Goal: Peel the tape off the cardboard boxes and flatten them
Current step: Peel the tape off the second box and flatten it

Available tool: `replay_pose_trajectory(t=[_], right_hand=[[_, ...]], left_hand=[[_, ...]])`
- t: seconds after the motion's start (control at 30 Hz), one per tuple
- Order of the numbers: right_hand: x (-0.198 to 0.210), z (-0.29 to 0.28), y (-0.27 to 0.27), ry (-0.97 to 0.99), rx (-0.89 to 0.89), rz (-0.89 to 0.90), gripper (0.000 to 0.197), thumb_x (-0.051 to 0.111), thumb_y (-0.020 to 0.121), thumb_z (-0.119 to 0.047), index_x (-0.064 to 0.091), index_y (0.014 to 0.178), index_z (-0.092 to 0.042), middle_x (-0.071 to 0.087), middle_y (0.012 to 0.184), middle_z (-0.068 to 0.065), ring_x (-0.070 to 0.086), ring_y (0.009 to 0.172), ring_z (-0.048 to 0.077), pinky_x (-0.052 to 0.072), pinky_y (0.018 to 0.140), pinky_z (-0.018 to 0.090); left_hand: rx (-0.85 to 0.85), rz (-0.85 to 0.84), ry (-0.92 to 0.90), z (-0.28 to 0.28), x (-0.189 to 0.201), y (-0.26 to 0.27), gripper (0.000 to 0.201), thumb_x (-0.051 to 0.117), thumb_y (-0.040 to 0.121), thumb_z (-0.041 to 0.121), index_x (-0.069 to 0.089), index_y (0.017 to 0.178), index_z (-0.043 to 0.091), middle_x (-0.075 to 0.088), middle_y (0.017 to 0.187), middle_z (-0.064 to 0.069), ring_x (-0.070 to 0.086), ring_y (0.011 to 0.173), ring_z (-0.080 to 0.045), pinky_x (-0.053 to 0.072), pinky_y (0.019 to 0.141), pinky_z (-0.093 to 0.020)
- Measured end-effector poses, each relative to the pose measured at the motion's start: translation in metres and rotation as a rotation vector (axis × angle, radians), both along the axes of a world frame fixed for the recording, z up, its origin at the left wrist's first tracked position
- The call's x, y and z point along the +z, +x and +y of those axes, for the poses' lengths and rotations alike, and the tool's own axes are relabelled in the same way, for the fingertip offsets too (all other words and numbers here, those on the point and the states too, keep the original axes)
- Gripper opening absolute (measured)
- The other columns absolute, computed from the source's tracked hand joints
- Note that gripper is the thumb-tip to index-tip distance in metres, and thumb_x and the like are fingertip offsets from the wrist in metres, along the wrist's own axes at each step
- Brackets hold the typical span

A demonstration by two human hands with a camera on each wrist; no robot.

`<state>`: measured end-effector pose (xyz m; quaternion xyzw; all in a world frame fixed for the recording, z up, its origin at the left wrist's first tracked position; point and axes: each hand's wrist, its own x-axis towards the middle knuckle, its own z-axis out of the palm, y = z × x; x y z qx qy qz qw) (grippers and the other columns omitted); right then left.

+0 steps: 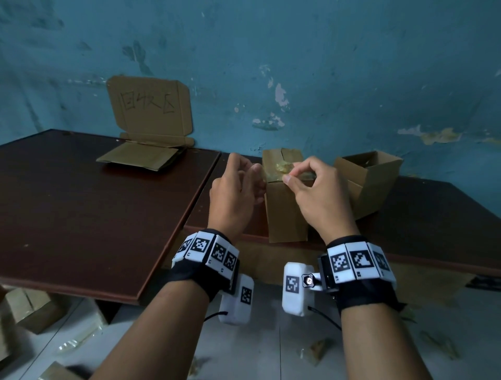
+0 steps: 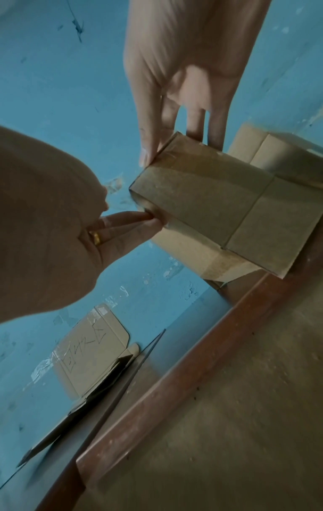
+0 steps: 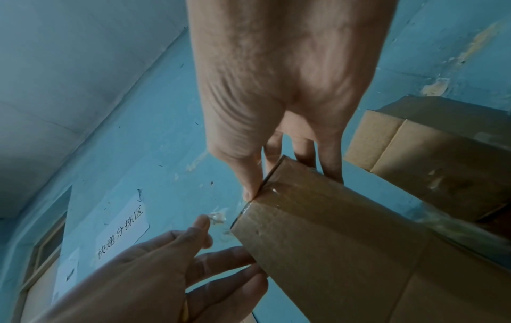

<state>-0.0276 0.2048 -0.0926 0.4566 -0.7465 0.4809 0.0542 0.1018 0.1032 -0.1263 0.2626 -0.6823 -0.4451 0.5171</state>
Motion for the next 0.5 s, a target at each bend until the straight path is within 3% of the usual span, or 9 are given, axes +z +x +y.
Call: replay_pose_trajectory(t=[0.17,0.3,0.37,0.5], right_hand=[[0.0017,0.0012,0.0028,0.012,0.013,0.01,0.012,0.078,0.096,-0.03,0.069,0.091,-0.023,0.074,0.124,-0.006,0.062,0.116,0.008,0.039,0.088,0.021],[0.0011,0.0004,0.0043,0.013,0.017,0.015,0.013,0.08,0.094,-0.031,0.07,0.091,-0.024,0.075,0.124,-0.006,0.065,0.117,0.01,0.042,0.088,0.023],[0.0008,0.0002,0.0046,0.015,0.021,0.009,0.012,0.08,0.094,-0.03,0.069,0.095,-0.025,0.075,0.121,-0.008,0.065,0.114,0.009,0.045,0.087,0.023],[0.001,-0.0001,0.0054,0.002,0.047,-0.017,0.022,0.082,0.092,-0.031,0.066,0.107,-0.026,0.072,0.115,-0.009,0.065,0.106,0.005,0.054,0.086,0.025]], left_hand=[[0.059,0.043,0.065,0.0031,0.0008,-0.0037,0.025,0.057,0.109,0.039,0.062,0.093,0.02,0.078,0.078,0.0,0.079,0.073,-0.018,0.067,0.067,-0.048],[0.162,-0.083,-0.044,-0.0038,-0.0031,-0.0039,0.052,0.052,0.102,0.067,0.063,0.087,0.019,0.073,0.071,0.003,0.072,0.069,-0.018,0.062,0.07,-0.049],[0.217,-0.162,-0.139,-0.0021,-0.0019,-0.0032,0.05,0.055,0.101,0.066,0.061,0.084,0.02,0.068,0.069,0.005,0.065,0.068,-0.017,0.056,0.07,-0.048],[0.192,-0.146,-0.269,0.0038,-0.0012,-0.0083,0.034,0.074,0.094,0.054,0.063,0.088,0.023,0.063,0.086,0.009,0.063,0.08,-0.013,0.056,0.072,-0.047]])
